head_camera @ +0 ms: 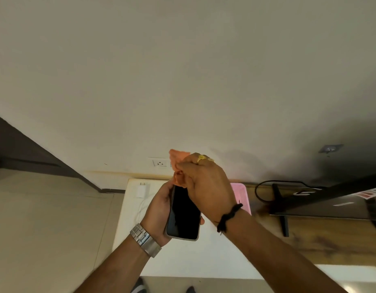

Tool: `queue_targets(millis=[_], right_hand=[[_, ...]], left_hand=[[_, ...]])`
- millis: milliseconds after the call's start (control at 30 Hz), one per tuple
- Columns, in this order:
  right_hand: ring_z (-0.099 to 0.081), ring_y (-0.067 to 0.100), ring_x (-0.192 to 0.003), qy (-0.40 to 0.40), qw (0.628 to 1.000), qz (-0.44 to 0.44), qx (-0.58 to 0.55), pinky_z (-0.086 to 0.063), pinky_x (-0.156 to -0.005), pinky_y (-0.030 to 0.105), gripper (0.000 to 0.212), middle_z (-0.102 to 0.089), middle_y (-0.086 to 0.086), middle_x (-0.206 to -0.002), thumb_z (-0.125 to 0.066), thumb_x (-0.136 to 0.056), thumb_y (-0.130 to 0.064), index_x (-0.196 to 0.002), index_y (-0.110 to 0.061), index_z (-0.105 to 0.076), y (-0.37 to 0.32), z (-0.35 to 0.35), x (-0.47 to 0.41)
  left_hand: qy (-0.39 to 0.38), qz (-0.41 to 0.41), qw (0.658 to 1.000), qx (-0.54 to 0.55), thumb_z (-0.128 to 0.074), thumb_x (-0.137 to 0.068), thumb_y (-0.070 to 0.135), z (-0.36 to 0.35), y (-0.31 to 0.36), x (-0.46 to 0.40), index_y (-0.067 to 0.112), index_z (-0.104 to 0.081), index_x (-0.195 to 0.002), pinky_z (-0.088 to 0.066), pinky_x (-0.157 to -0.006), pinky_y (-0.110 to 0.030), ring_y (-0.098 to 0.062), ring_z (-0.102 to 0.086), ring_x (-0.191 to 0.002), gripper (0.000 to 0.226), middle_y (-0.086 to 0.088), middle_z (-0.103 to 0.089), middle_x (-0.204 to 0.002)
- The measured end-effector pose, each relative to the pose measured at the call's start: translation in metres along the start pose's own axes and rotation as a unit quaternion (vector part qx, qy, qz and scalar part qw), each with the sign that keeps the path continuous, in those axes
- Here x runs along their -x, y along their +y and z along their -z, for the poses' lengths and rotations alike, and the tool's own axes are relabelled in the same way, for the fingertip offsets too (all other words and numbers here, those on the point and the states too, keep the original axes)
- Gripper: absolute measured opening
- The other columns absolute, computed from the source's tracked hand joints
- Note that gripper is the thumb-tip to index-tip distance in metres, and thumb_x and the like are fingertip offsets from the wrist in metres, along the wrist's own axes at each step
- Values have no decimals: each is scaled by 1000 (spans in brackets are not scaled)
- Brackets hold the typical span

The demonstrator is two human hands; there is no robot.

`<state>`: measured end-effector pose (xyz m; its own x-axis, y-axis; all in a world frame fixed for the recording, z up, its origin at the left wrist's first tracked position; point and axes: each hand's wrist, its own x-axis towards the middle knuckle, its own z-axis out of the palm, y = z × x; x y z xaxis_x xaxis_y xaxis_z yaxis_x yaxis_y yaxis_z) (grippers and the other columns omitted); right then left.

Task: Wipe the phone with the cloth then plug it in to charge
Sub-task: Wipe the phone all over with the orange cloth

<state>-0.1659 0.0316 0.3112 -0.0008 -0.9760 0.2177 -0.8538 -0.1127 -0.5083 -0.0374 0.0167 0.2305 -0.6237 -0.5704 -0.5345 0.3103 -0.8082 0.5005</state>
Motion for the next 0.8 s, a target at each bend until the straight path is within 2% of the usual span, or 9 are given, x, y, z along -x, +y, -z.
queue_targets(millis=[167,300,400,500,567,700,800], right_hand=[[-66,27,-98,-42,998,-49,27,-55,-90,38,23,-72,9,-106,-64,-89,1,-106,-8,-76,24,8,9],[-67,29,-101,-24,999,-33,21,-56,-94,38,20,-73,10,-111,-67,-88,-3,-105,-7,-78,8,3,1],[-66,28,-105,-33,999,-22,17,-54,-96,35,29,-72,8,-116,-69,-86,0,-112,-9,-76,6,3,-2],[-65,26,-99,-56,996,-55,39,-53,-92,36,25,-71,8,-107,-63,-88,0,-107,-10,-76,20,8,7],[-66,27,-99,-44,996,-67,38,-53,-94,35,22,-72,8,-108,-63,-90,-2,-106,-9,-76,18,5,8],[-67,28,-106,-17,999,-30,2,-55,-96,36,24,-73,8,-116,-68,-87,-2,-108,-9,-77,-2,-5,-5],[-67,29,-102,-33,999,-34,18,-55,-93,36,25,-72,10,-113,-66,-89,-2,-110,-8,-76,8,-1,-1]], left_hand=[[-1,17,1000,5,-37,-100,57,12,7,1,10,-78,-109,-60,-69,-47,-41,-70,-73,63,-24,-73,-100],[-4,11,1000,-9,-47,-93,58,6,1,1,16,-80,-103,-61,-69,-48,-38,-71,-75,55,-19,-74,-99],[-12,6,1000,-3,-50,-91,58,6,3,3,16,-80,-103,-61,-69,-48,-38,-71,-75,53,-19,-75,-98],[-23,1,1000,2,-56,-88,59,12,9,4,12,-78,-110,-60,-70,-47,-37,-71,-78,57,-22,-73,-102],[-17,-2,1000,-2,-53,-91,58,12,7,3,13,-78,-111,-60,-69,-48,-37,-70,-78,56,-23,-72,-102],[-8,-1,1000,1,-52,-91,55,7,-2,2,18,-81,-101,-61,-70,-48,-36,-71,-78,48,-16,-76,-98],[-20,0,1000,10,-48,-95,57,14,4,2,15,-80,-105,-61,-71,-49,-38,-71,-76,53,-20,-75,-100]])
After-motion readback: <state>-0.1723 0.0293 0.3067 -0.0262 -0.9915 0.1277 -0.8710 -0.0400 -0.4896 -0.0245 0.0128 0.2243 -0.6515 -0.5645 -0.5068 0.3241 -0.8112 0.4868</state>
